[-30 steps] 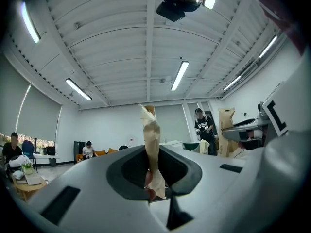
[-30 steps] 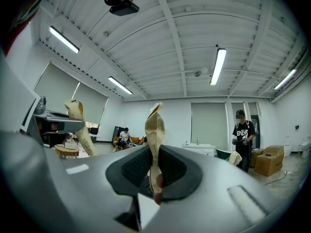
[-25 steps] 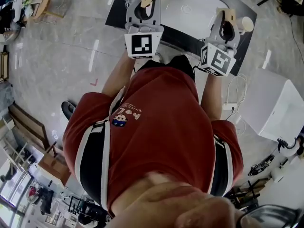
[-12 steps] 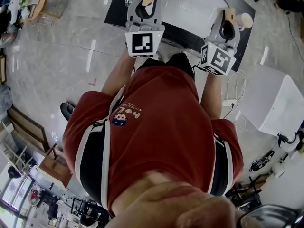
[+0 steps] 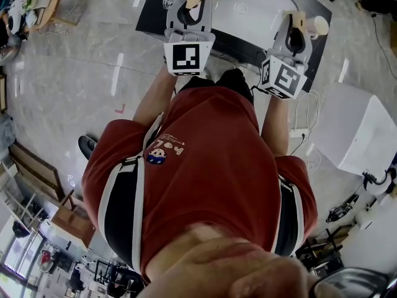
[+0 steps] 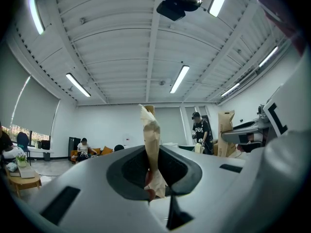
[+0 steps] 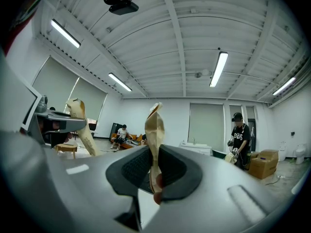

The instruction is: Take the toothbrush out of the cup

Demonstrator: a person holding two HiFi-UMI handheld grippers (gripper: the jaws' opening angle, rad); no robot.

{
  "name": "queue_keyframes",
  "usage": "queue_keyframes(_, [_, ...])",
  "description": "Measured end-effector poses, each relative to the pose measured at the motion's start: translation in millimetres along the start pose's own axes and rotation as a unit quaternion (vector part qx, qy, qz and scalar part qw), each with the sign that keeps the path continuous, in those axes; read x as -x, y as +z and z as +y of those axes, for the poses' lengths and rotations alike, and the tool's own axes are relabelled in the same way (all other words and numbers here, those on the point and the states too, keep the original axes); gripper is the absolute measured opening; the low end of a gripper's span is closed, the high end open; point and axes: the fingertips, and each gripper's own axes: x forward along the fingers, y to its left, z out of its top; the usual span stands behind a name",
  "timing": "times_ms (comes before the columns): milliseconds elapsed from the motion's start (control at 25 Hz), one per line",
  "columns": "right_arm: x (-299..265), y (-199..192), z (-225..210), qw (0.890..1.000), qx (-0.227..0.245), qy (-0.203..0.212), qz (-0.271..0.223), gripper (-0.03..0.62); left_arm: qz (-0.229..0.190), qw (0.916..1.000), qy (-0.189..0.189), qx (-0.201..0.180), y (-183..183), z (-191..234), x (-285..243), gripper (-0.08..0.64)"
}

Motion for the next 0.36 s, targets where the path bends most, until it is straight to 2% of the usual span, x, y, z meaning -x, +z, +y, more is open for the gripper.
queue_keyframes(200, [-2.0, 0.2, 0.6, 1.000, 0.002, 0.000, 0.003, 0.052, -0.007, 1.0000, -0.001, 0.002, 1.2, 1.1, -3.5, 0.048])
queue_keyframes(360, [-3.8, 0.3, 3.6, 1.000, 0.003, 0.000, 0.005, 0.052, 0.018, 0.9997, -0.010, 0.011, -3.5, 0.0, -4.7, 0.048])
